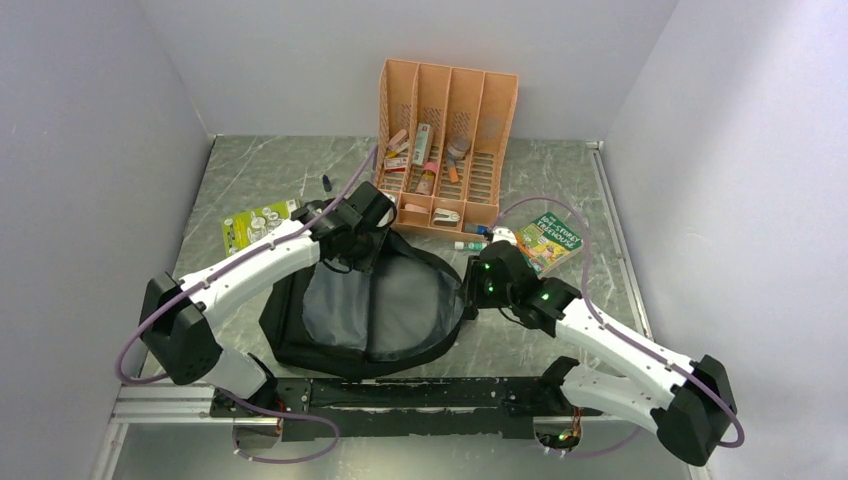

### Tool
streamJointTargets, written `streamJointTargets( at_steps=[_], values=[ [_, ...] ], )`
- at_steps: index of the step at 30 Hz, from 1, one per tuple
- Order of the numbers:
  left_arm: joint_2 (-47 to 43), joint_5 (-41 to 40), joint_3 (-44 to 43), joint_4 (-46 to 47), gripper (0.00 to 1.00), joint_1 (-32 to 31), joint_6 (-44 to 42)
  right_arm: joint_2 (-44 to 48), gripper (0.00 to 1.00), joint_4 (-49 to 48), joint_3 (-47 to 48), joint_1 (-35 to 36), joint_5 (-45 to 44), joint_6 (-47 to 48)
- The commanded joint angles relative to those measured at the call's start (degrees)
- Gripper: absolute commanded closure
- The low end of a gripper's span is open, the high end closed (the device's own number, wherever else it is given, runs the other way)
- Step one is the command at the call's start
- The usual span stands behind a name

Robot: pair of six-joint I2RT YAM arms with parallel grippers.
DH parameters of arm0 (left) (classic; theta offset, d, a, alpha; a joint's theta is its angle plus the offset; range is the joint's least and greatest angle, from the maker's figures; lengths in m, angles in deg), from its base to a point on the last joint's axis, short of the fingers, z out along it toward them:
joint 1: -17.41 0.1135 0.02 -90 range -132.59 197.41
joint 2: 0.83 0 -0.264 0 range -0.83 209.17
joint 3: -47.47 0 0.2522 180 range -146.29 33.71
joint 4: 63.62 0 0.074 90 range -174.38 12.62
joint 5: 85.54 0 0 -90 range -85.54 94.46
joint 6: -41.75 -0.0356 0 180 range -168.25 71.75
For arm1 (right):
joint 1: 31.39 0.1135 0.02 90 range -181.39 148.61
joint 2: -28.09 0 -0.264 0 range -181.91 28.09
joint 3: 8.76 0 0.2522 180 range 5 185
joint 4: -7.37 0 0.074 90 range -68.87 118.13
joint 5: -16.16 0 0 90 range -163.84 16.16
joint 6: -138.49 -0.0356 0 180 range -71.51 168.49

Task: Pack the student bag
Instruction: Adjust the student bag at the center of the board.

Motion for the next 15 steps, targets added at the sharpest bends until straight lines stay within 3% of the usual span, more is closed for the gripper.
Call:
streamJointTargets(
  at_steps=[1,10,15],
  values=[
    [-1.90,1.24,-5.55,-0.50,0.63,0.45,-1.29,3.49,0.58,1.43,3.64,-0.25,-3.36,0.15],
    [-3.73,2.49,-9.63,1.52,0.57,0.78,-2.16,6.81,0.47,2.08,5.11,-0.28,-10.16,-2.05],
    [-5.72,3.32,-7.83,6.13,0.55,1.37,-1.31,5.24,0.23,3.22,6.11,-0.28,-12.46,-2.95]
  ],
)
